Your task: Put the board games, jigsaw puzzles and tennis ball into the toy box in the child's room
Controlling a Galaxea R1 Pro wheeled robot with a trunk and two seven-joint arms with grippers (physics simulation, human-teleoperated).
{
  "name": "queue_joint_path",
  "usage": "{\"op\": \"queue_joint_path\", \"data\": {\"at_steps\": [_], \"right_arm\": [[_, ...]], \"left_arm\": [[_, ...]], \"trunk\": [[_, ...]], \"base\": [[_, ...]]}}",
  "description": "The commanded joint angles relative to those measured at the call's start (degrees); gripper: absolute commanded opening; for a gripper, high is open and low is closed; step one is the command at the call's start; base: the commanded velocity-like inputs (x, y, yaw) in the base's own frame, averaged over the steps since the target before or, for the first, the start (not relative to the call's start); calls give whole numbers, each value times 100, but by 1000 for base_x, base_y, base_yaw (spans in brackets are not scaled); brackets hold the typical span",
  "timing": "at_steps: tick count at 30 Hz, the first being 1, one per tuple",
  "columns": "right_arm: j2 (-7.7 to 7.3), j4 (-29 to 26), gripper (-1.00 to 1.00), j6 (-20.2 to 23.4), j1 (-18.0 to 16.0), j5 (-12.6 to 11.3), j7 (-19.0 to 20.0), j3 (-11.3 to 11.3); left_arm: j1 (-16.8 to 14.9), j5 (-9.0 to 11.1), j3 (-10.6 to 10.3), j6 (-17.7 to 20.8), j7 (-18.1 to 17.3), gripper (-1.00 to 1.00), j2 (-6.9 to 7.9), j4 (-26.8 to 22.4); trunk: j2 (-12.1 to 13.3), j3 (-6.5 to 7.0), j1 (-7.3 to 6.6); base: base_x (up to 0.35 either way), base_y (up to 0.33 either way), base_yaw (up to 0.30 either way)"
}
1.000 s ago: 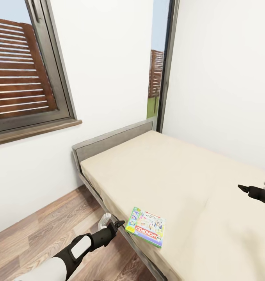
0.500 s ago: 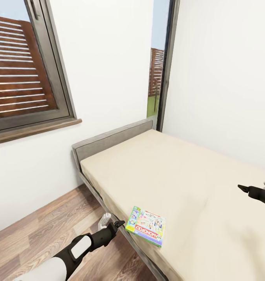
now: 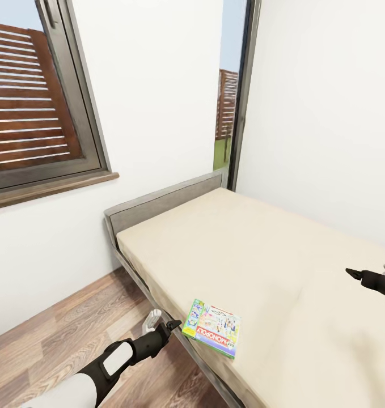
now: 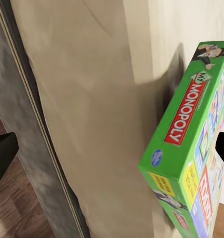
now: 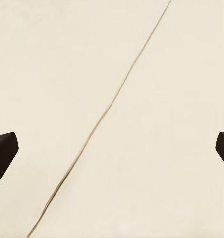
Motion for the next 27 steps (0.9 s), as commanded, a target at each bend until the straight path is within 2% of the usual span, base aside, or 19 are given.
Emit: {"op": "queue_joint_path", "data": {"at_steps": [1,27], "right_arm": [[-1,-4,100,44,-3,-58,-6,-10],[-2,-4,100,44,-3,-58,-6,-10]], "left_arm": [[-5,42,-19,22,-12,100,2,5],[-5,45,-19,-28,-64,100,3,3]], "trunk": [[-2,-5,-1],[-2,-108,-1]], "base": [[0,0,0],[0,0,0]]}}
